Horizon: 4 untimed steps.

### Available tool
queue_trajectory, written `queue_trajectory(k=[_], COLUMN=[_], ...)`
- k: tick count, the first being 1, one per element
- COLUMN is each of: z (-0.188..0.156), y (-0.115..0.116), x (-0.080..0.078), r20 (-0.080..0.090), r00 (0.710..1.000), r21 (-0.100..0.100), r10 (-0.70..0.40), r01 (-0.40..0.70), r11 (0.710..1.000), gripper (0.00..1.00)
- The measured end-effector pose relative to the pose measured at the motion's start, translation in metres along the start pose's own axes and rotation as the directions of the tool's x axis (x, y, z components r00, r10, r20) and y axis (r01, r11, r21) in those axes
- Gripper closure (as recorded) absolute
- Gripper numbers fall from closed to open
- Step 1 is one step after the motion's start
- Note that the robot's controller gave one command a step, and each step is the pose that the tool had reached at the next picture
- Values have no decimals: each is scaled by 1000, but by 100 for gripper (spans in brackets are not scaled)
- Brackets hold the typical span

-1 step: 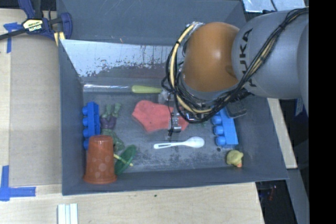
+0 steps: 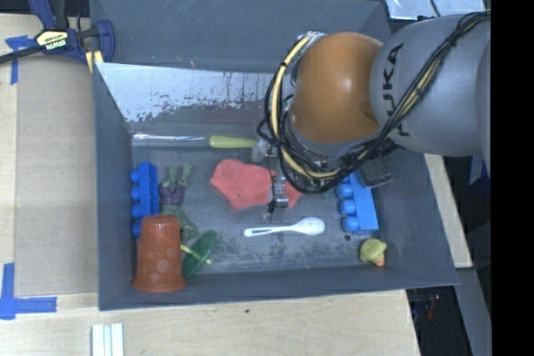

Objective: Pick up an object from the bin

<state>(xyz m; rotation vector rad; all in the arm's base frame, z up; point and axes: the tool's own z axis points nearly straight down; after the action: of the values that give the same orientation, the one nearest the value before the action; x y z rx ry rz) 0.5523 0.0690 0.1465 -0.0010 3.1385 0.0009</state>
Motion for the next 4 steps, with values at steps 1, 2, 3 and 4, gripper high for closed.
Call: queue_trajectory(k=[1,2,3,4], z=[59,75,75,19], y=[0,-14,-14,-21], x=[-14,-35,-35,-44], r20=[6,16,16,10], r00=[999,999,999,1000], r21=[-1,-2,-2,-1], r10=[50,48,49,24], r01=[-50,-48,-49,-24], r11=[999,999,999,1000], gripper=[0,100,100,100])
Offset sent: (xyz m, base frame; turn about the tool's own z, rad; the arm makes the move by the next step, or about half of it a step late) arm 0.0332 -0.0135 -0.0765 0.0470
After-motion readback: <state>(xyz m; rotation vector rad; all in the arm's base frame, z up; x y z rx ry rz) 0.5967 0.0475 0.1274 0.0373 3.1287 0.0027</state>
